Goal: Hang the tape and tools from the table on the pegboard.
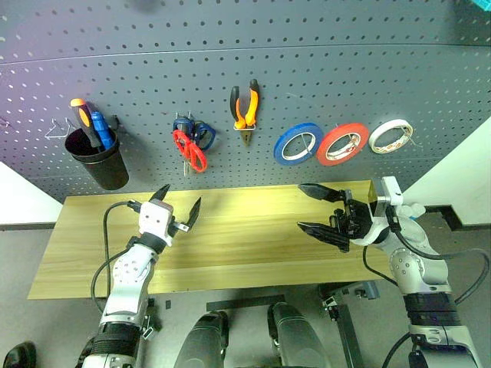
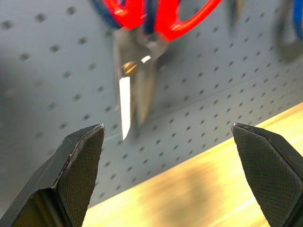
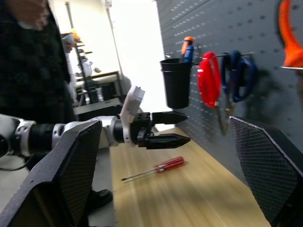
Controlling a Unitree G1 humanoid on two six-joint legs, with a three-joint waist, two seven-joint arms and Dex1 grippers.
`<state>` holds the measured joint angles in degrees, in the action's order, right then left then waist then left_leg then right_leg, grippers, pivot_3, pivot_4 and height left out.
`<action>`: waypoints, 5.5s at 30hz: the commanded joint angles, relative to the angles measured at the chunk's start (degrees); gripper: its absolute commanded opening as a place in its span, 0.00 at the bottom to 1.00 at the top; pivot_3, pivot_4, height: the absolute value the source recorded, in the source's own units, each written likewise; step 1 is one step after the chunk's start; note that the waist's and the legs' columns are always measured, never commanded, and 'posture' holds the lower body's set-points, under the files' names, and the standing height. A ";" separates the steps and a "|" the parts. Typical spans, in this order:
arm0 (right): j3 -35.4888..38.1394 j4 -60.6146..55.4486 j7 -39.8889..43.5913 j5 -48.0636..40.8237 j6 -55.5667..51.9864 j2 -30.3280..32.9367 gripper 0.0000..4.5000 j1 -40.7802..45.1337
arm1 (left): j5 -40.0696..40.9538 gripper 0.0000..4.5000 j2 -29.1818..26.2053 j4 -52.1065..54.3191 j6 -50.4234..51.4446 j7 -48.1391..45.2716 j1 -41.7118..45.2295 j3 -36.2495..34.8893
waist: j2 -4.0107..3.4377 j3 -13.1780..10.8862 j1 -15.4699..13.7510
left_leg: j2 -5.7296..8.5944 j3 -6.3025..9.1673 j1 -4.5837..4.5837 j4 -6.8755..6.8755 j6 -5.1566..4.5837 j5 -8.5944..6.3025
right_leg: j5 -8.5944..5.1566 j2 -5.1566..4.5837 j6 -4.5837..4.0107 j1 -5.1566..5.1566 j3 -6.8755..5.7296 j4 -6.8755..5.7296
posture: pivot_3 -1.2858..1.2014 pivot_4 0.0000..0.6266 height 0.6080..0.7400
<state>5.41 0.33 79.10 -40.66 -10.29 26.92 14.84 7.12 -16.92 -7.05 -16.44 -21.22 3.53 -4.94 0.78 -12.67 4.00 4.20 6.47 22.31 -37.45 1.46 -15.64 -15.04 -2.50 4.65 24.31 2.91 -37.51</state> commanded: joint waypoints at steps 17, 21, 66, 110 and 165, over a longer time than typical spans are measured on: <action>-7.53 3.43 2.60 11.04 10.13 -1.86 1.00 2.73 | 3.19 1.00 -3.23 5.79 31.47 10.55 -6.84 -10.95 | 0.01 0.01 -0.37 | 0.00 0.01 -0.02 0.01 0.00 0.00 | 0.00 -0.01 0.00 0.00 0.00 -0.01 | 0.48 0.34 1.00; -9.43 2.59 2.64 12.38 9.16 -0.96 1.00 0.36 | 4.23 1.00 -3.37 7.69 35.27 11.38 -7.30 -12.49 | 0.01 0.01 -0.53 | 0.00 0.02 -0.02 0.03 0.00 0.00 | 0.00 -0.01 0.00 0.01 0.00 0.00 | 0.48 0.34 1.00; -5.71 -7.28 -6.48 11.11 2.44 6.73 1.00 -8.87 | -0.42 1.00 -7.09 -13.22 31.75 6.66 6.14 -6.62 | 0.46 -3.70 -1.29 | -0.02 0.05 0.10 0.24 -0.03 -0.02 | -0.01 -0.07 -0.02 0.10 0.05 0.25 | 0.47 0.58 1.00; -3.49 -3.07 -2.22 7.37 4.62 6.00 1.00 -8.68 | 3.12 0.20 -1.06 5.97 32.03 12.14 -1.75 -10.81 | 0.51 -5.87 -0.09 | -0.02 0.02 0.19 0.36 -0.03 -0.04 | -0.02 -0.08 0.02 0.17 0.06 0.42 | 0.47 0.52 1.00; 3.59 16.92 6.34 -1.80 2.00 -8.53 1.00 8.44 | 6.89 0.20 -12.35 26.26 11.11 5.95 7.96 -20.00 | 0.26 3.79 -3.29 | 0.03 -0.02 0.02 0.17 0.10 0.04 | 0.02 0.03 -0.01 0.05 -0.08 0.19 | 0.51 0.12 1.00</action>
<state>7.59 19.24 85.84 -40.93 -7.87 18.94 23.22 13.10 -27.63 19.01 -5.29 -14.94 9.65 -23.29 1.04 -8.88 0.70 4.24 6.44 22.31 -37.28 1.56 -15.60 -15.02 -2.47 4.64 24.36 2.83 -37.35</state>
